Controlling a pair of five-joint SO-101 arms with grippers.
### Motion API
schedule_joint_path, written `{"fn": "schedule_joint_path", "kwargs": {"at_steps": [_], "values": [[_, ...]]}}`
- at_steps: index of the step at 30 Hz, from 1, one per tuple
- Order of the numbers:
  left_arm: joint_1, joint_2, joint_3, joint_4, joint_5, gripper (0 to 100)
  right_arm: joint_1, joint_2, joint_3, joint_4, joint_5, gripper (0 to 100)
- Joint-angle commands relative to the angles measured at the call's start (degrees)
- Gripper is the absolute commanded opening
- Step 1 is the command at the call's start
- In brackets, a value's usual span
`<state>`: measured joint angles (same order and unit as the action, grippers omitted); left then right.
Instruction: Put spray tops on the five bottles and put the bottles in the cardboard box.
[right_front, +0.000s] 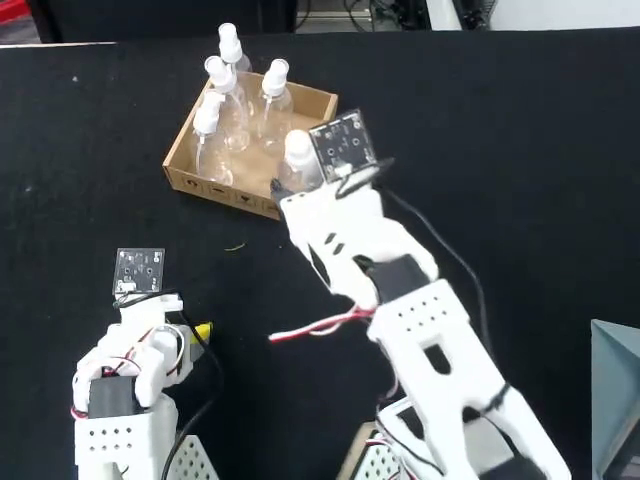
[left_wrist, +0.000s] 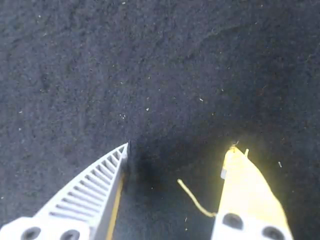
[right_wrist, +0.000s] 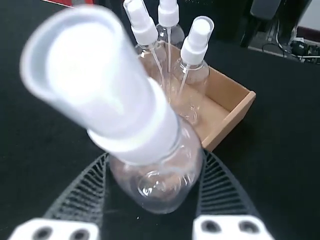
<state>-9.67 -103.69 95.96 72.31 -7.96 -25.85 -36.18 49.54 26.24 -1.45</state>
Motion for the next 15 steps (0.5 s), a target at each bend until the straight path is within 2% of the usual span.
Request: {"fn": "schedule_joint_path", "kwargs": {"at_steps": [1, 5, 15], "values": [[0.22, -0.53, 1.45, 0.35, -0.53, 28, 0.97, 3.47, -5.05, -6.33, -0.35, 10.0], [0.22, -0.53, 1.45, 0.44, -0.53, 28, 1.23, 8.13, -6.73, -10.37, 0.00, 10.0], [0.22, -0.53, 1.45, 0.44, -0.53, 28, 1.23, 20.62, -18.33, -10.20, -0.26, 10.0]]}}
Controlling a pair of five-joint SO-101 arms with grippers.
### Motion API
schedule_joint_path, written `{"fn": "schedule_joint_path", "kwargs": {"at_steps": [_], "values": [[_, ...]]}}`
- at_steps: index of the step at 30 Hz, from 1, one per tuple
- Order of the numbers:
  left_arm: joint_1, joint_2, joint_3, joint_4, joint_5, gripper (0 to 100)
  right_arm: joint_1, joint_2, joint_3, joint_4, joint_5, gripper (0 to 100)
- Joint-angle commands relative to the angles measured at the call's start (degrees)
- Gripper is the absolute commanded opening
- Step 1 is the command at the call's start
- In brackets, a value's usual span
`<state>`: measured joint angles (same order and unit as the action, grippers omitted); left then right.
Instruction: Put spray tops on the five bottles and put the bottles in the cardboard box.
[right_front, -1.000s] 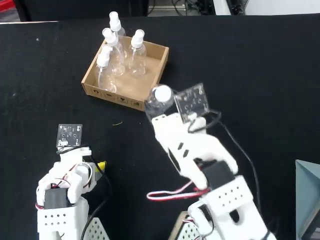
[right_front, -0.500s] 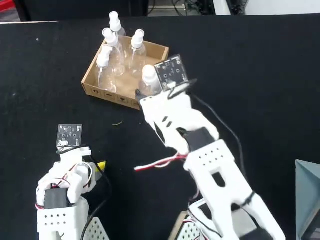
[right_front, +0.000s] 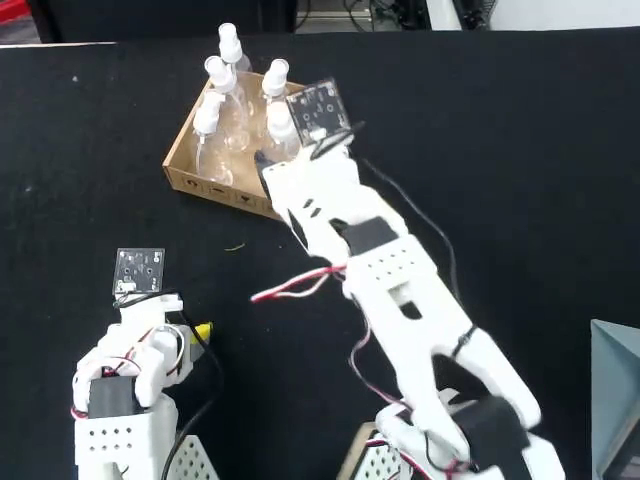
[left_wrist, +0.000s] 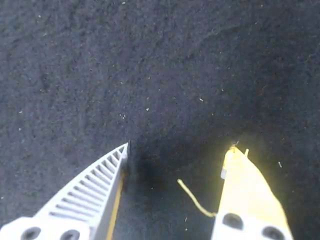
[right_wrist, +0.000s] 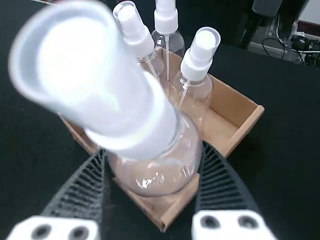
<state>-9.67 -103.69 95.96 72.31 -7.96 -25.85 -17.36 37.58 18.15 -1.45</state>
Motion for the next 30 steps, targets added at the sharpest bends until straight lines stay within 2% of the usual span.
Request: {"fn": "schedule_joint_path", "kwargs": {"at_steps": [1, 14, 30], "values": [[0.22, -0.53, 1.45, 0.44, -0.53, 28, 1.23, 3.03, -7.08, -2.11, -0.26, 10.0], [0.22, -0.53, 1.45, 0.44, -0.53, 28, 1.32, 14.81, -11.74, -2.64, -0.26, 10.0], [0.22, -0.53, 1.45, 0.44, -0.53, 28, 1.32, 22.37, -12.18, -6.68, -0.26, 10.3]]}}
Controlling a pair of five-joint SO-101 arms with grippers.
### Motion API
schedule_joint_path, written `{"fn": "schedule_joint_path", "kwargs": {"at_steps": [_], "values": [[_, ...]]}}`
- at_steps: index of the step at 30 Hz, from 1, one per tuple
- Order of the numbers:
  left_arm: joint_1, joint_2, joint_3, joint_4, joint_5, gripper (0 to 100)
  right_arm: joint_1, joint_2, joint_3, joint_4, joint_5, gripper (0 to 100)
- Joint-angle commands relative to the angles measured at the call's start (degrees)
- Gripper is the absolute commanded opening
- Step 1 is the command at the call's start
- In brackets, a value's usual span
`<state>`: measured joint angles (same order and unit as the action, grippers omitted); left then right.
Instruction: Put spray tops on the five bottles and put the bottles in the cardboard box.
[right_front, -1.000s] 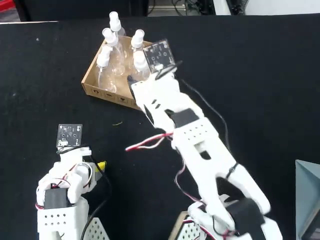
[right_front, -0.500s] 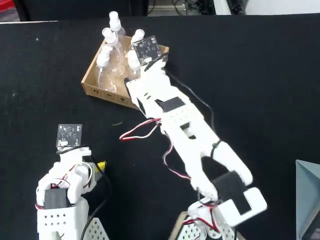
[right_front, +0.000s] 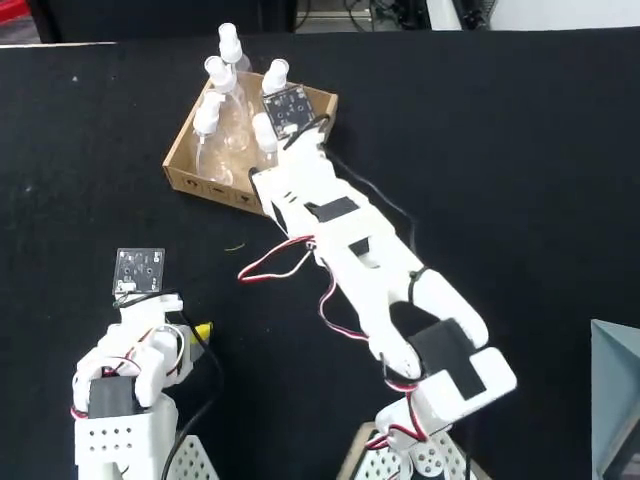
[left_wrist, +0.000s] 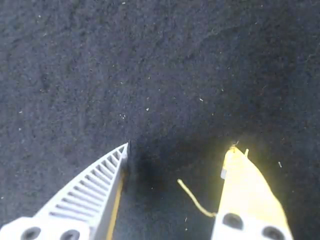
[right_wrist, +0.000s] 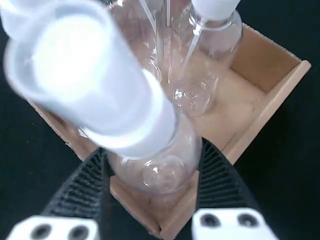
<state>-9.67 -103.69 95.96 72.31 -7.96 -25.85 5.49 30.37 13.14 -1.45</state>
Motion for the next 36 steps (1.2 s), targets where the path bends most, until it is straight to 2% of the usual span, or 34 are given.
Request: {"fn": "schedule_joint_path", "kwargs": {"at_steps": [1, 16, 23, 36], "values": [[0.22, -0.53, 1.45, 0.44, -0.53, 28, 1.32, -0.22, -4.97, -1.67, -0.26, 10.3], [0.22, -0.53, 1.45, 0.44, -0.53, 28, 1.32, 0.04, -4.62, -1.67, -0.26, 10.5], [0.22, -0.53, 1.45, 0.44, -0.53, 28, 1.05, 0.13, -3.12, -1.32, -0.35, 22.5], [0.22, -0.53, 1.45, 0.44, -0.53, 28, 0.88, 0.13, -3.03, -1.14, -0.09, 29.7]]}}
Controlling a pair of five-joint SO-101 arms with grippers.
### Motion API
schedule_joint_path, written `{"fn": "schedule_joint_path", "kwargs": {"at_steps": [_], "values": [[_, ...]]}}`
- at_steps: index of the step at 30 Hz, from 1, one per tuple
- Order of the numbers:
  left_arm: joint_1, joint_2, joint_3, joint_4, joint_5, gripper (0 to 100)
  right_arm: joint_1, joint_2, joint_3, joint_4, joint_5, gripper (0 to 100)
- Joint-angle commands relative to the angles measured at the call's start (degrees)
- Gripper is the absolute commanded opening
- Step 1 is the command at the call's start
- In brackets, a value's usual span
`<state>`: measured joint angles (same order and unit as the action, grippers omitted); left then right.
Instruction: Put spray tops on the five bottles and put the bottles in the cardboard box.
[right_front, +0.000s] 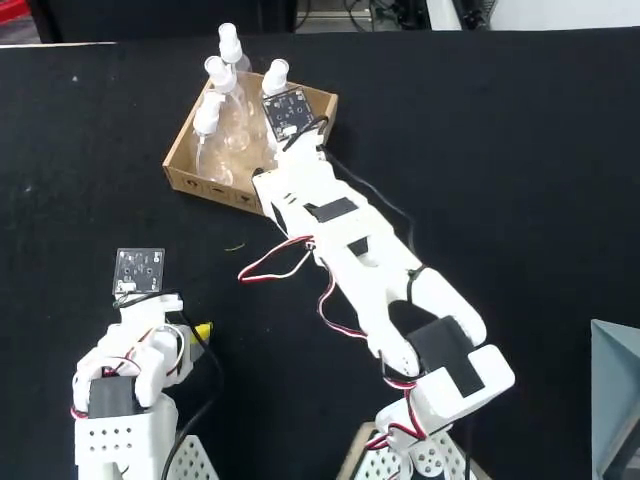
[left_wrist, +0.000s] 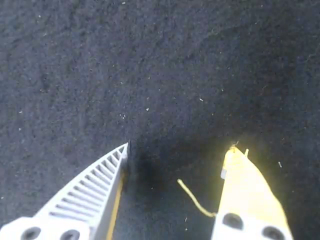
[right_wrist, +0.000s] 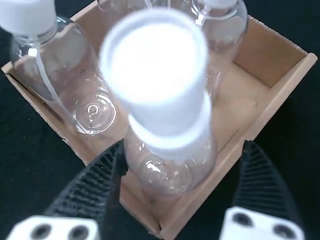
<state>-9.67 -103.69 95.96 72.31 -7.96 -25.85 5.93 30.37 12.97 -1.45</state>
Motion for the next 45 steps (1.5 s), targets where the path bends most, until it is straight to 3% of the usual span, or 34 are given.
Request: {"fn": "schedule_joint_path", "kwargs": {"at_steps": [1, 18, 37, 45], "values": [[0.22, -0.53, 1.45, 0.44, -0.53, 28, 0.88, -0.31, -3.03, -0.97, -0.09, 29.7], [0.22, -0.53, 1.45, 0.44, -0.53, 28, -1.23, -2.24, -2.95, 2.81, -0.18, 29.8], [0.22, -0.53, 1.45, 0.44, -0.53, 28, -1.23, -11.03, -2.33, 18.20, -0.26, 29.8], [0.22, -0.53, 1.45, 0.44, -0.53, 28, -1.23, -19.65, 4.62, 16.79, 0.00, 29.4]]}}
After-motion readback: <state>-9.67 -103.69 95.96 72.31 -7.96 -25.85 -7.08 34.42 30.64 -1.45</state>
